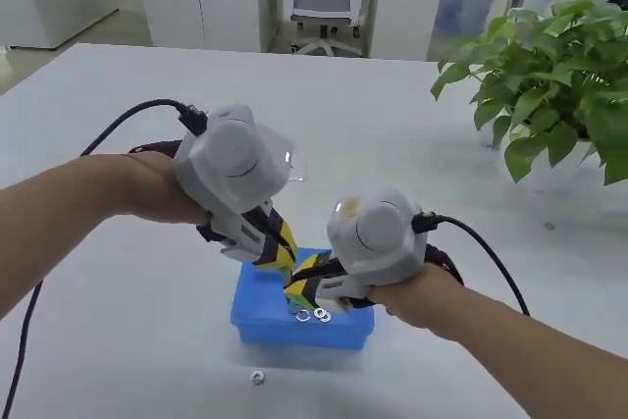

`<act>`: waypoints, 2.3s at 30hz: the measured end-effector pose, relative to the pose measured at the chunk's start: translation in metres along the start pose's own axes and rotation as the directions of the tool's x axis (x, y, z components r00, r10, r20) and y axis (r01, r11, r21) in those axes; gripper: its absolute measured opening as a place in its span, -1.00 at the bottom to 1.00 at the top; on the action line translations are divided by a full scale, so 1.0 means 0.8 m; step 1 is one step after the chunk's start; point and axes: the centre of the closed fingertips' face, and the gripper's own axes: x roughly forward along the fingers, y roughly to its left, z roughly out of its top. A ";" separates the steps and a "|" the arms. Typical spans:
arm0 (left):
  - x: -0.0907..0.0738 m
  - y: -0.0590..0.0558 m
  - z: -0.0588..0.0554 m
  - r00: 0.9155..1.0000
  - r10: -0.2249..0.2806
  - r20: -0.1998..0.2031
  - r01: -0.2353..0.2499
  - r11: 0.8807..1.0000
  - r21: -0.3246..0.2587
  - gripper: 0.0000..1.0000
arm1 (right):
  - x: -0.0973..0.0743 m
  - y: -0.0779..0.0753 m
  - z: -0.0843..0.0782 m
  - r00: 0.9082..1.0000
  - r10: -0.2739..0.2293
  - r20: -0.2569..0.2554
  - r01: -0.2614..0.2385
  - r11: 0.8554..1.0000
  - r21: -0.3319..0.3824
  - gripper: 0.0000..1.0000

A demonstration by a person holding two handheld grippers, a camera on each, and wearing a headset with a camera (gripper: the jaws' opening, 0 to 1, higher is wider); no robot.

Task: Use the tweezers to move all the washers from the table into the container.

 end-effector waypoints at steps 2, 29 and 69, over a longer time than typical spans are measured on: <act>-0.005 -0.003 0.001 1.000 0.002 -0.002 -0.002 1.000 -0.002 -0.88 | -0.002 0.003 0.005 1.000 -0.002 0.010 0.002 1.000 -0.004 -0.80; -0.041 -0.051 -0.007 0.999 0.002 -0.035 -0.003 1.000 -0.012 -0.88 | 0.001 0.057 0.038 0.997 0.024 0.070 -0.021 0.999 -0.040 -0.80; -0.004 -0.107 -0.039 0.995 -0.092 -0.044 0.092 0.996 -0.011 -0.88 | 0.030 0.110 -0.006 0.998 0.047 0.038 -0.046 0.998 -0.042 -0.80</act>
